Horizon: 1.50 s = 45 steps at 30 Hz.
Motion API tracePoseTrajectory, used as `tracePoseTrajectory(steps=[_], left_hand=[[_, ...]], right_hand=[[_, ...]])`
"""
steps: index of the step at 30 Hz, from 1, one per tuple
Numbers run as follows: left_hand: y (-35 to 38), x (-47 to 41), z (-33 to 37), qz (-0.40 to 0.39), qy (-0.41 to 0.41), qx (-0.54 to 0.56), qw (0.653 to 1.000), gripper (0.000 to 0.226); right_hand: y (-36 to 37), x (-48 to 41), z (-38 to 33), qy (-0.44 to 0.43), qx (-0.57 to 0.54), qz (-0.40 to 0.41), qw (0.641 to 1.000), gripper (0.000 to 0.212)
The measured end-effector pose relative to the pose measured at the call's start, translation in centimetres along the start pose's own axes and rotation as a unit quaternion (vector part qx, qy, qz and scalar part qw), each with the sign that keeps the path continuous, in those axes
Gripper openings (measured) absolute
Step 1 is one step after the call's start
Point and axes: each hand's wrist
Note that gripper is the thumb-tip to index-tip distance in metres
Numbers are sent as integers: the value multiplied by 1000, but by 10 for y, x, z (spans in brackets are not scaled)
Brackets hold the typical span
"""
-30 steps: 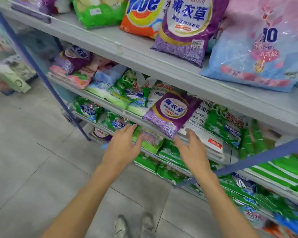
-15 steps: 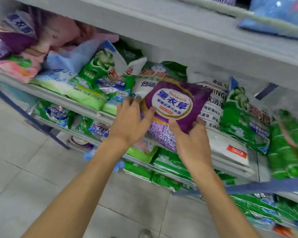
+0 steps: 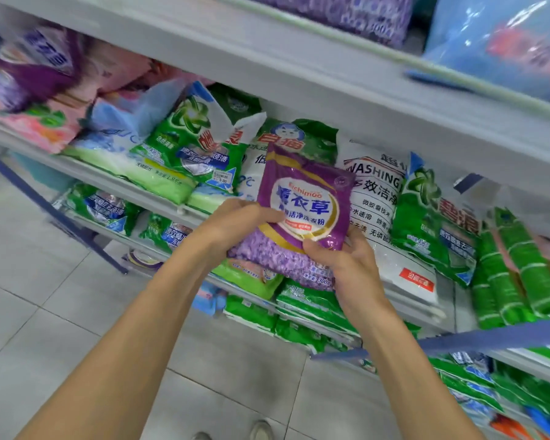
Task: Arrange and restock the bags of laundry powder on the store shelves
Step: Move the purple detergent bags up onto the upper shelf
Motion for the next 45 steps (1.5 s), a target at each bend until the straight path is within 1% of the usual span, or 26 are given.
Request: tracePoseTrajectory(steps=[1,4,7,9,11,15,17,20,22,24,26,28,31,33,35,38,41,45], left_hand=[[-1,7,-5,-21,-13,21,999,47],[2,36,-24,-59,-27,98,993,38],[6,73,-40,-78,-33,157,984,57],[6,98,-44,-76,-7,164,983,65],[6,123,-43,-69,11,173,982,63],[9,168,-32,-100,46,168,980,54],[12,187,-21,-129,74,151,977,56],[23,211,-4,-169,117,119,971,59],[36,224,9,-190,134,114,966,54],[54,236,22,-222,129,124,959,43],[76,246,36,-247,115,141,952,31],[102,254,48,-261,108,149,948,27],[145,269,61,-280,110,144,943,33],[177,280,65,-299,115,142,937,29],[214,295,70,-333,123,139,924,25],[273,318,74,-376,136,135,907,29],[337,344,76,-411,144,125,892,32],[418,378,79,-438,140,111,881,39]], right_hand=[[-4,7,-2,10,-8,-14,1000,55],[-11,33,-9,29,-9,-44,999,62],[-15,59,-18,49,-26,-67,996,65],[-17,75,-29,68,-58,-79,993,72],[-18,92,-44,92,-94,-84,988,74],[-21,130,-81,92,-111,-59,988,62],[-27,149,-95,84,-110,-37,990,62],[-41,178,-114,67,-126,0,990,56],[-52,195,-127,51,-138,29,989,60],[-66,213,-137,32,-152,67,986,62],[-83,232,-148,7,-166,102,981,58],[-103,250,-158,-21,-190,141,971,53],[-138,271,-171,-64,-211,211,952,46],[-165,285,-180,-88,-210,258,939,42],[-197,302,-187,-114,-205,291,927,33],[-251,330,-196,-143,-187,333,913,22],[-310,359,-204,-171,-171,369,897,24],[-386,394,-215,-194,-192,405,873,26]])
Point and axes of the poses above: each hand's wrist, its own x-axis away from the middle knuckle, its own y-axis out of the palm, z = x × y, and after that the axes turned 8 degrees about -y, right-handed
